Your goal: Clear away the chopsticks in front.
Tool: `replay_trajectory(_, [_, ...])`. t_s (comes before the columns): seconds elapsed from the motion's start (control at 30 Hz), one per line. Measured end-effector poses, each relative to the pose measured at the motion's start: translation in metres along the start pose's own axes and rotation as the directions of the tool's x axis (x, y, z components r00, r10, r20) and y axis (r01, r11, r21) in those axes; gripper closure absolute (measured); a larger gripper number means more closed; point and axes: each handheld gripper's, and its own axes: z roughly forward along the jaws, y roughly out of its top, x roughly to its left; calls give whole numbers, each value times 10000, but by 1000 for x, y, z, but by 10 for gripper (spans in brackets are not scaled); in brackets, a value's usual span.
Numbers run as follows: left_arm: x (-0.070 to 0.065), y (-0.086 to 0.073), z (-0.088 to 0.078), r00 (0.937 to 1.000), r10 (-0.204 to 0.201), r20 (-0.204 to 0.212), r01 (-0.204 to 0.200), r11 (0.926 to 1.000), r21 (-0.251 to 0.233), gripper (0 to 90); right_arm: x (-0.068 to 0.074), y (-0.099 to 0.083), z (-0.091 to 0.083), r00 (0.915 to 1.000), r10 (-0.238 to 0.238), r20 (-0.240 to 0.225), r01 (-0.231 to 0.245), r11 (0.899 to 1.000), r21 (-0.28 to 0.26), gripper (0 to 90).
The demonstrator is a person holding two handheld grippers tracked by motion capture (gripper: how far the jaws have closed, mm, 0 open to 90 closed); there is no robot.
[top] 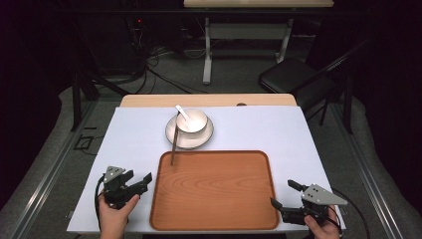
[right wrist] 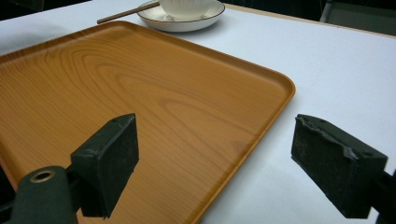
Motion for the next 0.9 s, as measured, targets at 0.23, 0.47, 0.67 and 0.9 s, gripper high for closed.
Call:
replay_trajectory(0.23, [2,3,1,9990,-410,157,404,9986,353,253,1,0,0,10000,33,33,-33,10000,33,148])
replay_trajectory(0.47, [-1,17,6,9981,-593,145,577,9941,918,229,1,0,1,9999,105,40,-105,9999,72,149])
replay_trajectory(0.67, [-6,39,11,9989,-470,73,459,9930,1093,224,-1,0,2,9996,282,42,-282,9995,107,149])
replay_trajectory(0.9, [-13,64,20,9997,-148,195,124,9933,1148,221,-2,0,3,9992,386,59,-387,9991,144,149])
